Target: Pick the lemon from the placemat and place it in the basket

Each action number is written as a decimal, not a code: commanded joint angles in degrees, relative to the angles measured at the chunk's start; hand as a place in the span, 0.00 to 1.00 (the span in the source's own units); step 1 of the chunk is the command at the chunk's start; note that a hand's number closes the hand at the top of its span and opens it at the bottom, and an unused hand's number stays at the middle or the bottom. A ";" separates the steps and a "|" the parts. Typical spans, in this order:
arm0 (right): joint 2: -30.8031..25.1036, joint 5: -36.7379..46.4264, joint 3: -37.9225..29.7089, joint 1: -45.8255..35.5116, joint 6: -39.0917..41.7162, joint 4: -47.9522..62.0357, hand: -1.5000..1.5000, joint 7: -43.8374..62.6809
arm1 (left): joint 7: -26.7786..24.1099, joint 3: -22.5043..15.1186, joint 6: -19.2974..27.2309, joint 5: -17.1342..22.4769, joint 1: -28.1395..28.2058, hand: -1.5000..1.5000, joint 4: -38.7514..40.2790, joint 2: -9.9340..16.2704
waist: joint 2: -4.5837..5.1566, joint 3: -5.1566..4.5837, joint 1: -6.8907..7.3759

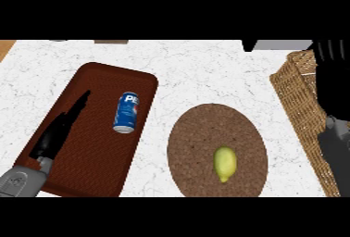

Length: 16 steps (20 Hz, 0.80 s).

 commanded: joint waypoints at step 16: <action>0.88 54.12 31.72 13.49 -10.32 -25.49 0.00 -17.48 | 2.78 14.17 0.67 14.93 -0.58 0.50 1.25 -4.47 | -0.44 1.12 -0.65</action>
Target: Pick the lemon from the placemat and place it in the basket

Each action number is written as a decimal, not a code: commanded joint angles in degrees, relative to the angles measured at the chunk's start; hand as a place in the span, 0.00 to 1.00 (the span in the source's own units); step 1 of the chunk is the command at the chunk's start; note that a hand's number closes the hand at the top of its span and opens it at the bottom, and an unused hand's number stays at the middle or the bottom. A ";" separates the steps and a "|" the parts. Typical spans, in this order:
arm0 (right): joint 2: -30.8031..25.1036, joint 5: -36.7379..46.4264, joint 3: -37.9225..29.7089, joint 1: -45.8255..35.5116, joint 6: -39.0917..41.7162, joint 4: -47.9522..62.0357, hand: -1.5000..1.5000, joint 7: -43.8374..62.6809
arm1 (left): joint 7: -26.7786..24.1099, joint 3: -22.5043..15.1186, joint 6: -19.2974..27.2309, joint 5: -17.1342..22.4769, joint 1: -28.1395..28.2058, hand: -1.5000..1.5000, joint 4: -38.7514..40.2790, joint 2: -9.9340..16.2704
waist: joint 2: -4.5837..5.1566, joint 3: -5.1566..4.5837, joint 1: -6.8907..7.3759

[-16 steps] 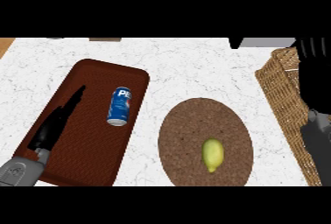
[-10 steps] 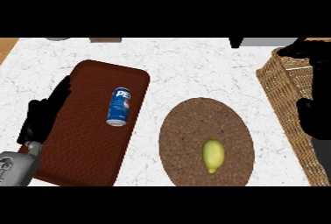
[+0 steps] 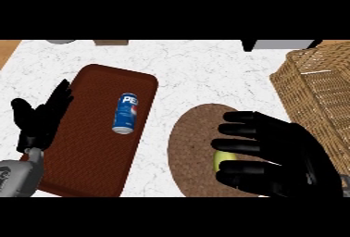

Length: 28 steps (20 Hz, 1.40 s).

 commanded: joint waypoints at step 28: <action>-0.07 73.61 33.23 40.16 28.68 -46.41 0.00 58.94 | 0.39 2.97 -0.59 1.35 2.59 0.50 -0.46 -0.72 | -0.04 0.01 -2.38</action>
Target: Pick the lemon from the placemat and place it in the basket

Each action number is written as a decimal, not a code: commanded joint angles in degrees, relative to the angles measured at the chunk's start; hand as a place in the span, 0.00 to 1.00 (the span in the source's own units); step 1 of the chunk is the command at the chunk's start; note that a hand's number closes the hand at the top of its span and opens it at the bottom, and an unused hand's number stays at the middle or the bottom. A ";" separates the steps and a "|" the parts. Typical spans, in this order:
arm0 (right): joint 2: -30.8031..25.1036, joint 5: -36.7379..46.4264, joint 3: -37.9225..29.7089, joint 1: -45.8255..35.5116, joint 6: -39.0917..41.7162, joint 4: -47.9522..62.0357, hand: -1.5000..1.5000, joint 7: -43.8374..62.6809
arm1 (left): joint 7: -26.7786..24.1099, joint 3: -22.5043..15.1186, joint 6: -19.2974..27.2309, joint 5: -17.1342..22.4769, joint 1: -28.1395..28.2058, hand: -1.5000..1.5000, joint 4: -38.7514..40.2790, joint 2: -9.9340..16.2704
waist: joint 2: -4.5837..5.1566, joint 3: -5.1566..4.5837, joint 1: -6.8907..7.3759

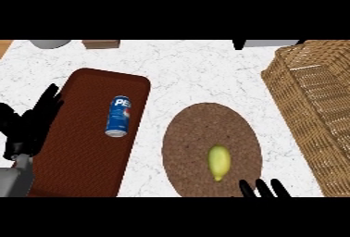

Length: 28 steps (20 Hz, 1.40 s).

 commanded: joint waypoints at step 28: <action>-5.83 -22.31 -4.29 -6.03 -45.85 26.20 0.00 -14.45 | 0.60 1.50 -3.27 -5.05 -4.42 0.50 2.50 -5.26 | 1.10 0.32 3.49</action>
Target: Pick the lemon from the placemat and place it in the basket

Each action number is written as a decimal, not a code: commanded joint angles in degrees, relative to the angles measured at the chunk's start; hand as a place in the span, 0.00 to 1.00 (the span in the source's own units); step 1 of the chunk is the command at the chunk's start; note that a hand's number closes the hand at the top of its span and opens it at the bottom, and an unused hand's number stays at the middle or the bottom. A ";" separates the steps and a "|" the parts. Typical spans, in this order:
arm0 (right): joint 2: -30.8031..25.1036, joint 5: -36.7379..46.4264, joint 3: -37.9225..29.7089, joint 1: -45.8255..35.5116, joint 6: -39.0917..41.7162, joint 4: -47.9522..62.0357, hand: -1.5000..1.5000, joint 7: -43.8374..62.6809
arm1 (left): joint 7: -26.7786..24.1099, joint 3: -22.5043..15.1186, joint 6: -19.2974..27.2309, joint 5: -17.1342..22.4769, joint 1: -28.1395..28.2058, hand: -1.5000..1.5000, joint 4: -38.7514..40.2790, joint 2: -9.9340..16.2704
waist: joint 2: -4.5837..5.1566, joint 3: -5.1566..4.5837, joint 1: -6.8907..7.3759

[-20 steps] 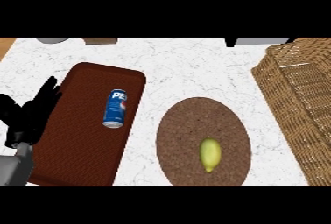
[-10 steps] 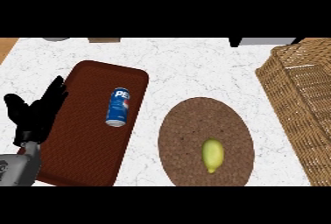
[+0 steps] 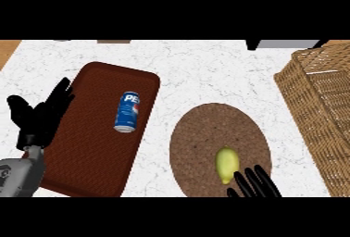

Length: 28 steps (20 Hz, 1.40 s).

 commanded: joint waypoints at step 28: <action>11.21 -6.61 -10.74 -1.88 6.43 18.78 0.00 -17.98 | 0.14 7.38 -5.77 -6.20 0.21 0.50 1.28 -4.13 | -0.11 -0.04 -0.41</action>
